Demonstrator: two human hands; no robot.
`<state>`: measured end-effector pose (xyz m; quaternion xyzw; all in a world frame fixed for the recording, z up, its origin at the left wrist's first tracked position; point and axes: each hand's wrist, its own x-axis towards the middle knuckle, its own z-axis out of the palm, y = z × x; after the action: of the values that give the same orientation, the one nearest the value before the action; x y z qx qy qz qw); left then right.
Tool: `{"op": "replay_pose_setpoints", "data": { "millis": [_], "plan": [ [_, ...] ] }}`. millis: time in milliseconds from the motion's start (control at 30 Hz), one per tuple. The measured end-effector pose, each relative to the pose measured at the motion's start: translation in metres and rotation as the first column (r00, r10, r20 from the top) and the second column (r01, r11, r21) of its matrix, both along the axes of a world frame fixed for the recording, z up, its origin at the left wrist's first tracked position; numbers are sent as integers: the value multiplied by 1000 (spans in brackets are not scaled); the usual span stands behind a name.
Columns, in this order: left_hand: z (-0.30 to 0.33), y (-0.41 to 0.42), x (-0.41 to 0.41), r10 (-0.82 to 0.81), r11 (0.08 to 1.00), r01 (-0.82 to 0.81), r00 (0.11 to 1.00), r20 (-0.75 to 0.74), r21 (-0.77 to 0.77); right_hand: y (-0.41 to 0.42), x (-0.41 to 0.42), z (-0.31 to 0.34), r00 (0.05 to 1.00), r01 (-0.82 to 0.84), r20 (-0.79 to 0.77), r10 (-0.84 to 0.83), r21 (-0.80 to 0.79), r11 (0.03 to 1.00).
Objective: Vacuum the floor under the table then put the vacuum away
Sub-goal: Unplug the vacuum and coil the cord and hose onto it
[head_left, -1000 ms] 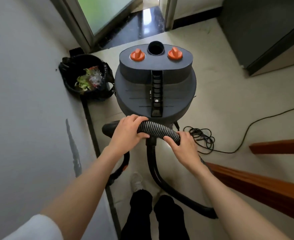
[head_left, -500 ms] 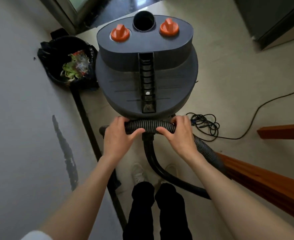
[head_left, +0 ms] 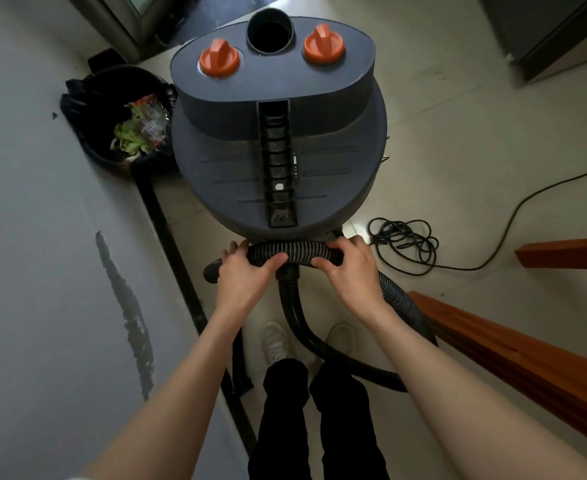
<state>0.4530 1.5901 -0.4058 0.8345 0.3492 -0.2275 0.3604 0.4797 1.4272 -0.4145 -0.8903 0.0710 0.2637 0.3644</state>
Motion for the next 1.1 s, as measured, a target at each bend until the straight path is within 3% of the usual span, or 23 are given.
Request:
{"op": "replay_pose_setpoints", "data": {
  "millis": [433, 500, 600, 700, 800, 967, 1100],
  "plan": [
    [2, 28, 28, 54, 998, -58, 985, -163, -22, 35, 5, -15, 993, 99, -64, -98, 7, 995],
    [10, 25, 27, 3, 999, 2, 991, -135, 40, 32, 7, -14, 991, 117, -76, -113, 52, 992],
    [15, 8, 13, -98, 980, 86, 994, 57, 181, 19, 15, -14, 989, 134, -78, -126, 101, 986],
    [9, -11, -6, -216, 961, 168, 953, 213, 221, 7, 28, -15, 981, -14, -189, 38, 126, 992],
    [-1, -18, -14, -286, 942, 243, 942, 178, 232, -8, 39, -16, 923, -117, -345, 170, 169, 979],
    [0, -25, -14, -357, 898, 320, 931, 73, 303, -34, 47, -16, 918, -306, -259, 300, 20, 952],
    [5, -27, -13, -389, 881, 368, 921, 13, 298, -62, 49, -11, 881, -464, -195, 430, -189, 865]
  ]
}}
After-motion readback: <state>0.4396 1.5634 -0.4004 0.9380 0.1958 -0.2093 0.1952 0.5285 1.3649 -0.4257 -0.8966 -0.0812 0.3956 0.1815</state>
